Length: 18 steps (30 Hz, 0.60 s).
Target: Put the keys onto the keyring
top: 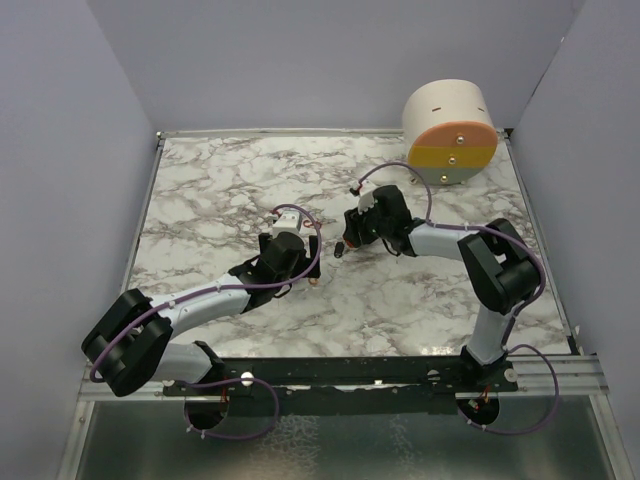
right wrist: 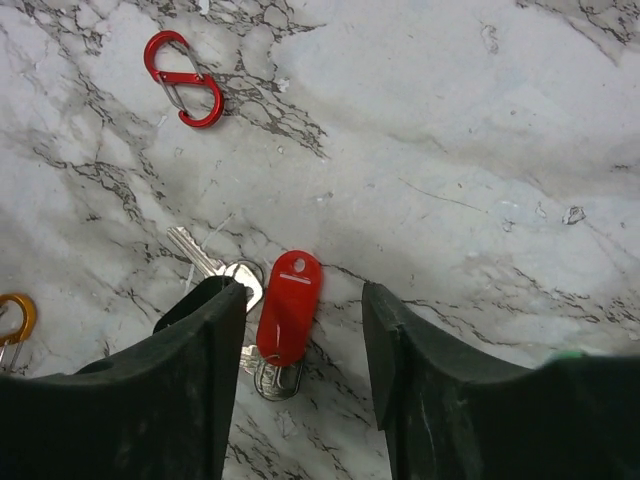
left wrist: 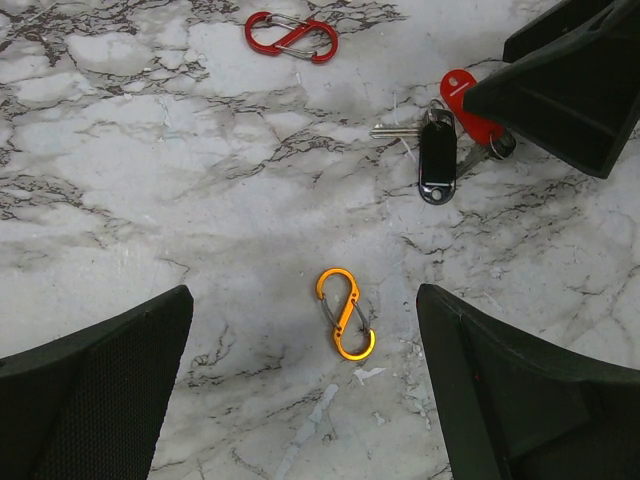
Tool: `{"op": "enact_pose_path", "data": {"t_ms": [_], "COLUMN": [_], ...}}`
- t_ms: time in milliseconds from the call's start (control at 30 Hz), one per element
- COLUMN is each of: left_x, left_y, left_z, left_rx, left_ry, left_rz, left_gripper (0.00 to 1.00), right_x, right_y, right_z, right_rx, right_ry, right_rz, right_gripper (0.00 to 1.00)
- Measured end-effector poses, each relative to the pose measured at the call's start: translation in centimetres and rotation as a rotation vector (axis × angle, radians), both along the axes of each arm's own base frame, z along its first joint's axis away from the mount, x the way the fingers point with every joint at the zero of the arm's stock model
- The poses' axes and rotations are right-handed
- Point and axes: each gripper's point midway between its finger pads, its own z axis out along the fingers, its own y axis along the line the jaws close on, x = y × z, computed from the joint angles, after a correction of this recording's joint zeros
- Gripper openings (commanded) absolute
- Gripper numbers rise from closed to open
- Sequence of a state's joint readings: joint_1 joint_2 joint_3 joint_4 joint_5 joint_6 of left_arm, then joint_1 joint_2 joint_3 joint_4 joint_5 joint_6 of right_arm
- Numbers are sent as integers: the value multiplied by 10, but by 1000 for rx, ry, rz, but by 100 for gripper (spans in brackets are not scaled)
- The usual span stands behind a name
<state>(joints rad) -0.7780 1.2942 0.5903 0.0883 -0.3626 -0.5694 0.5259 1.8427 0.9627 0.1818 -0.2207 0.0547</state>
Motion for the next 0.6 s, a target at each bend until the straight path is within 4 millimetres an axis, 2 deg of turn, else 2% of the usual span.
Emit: {"op": "enact_pose_path", "data": {"t_ms": [367, 600], "left_x": [-1, -1], "left_y": [-1, 0], "left_z": [0, -1], "left_rx": [-2, -2], "left_ry": [3, 4], "left_rz": [-5, -5], "left_gripper": [96, 96], "right_x": [-13, -18], "right_y": [8, 7], "right_z": [-6, -12], "right_rx": [-41, -83], "right_ry": [15, 21], "right_rz": [6, -22], "right_gripper": [54, 47]}}
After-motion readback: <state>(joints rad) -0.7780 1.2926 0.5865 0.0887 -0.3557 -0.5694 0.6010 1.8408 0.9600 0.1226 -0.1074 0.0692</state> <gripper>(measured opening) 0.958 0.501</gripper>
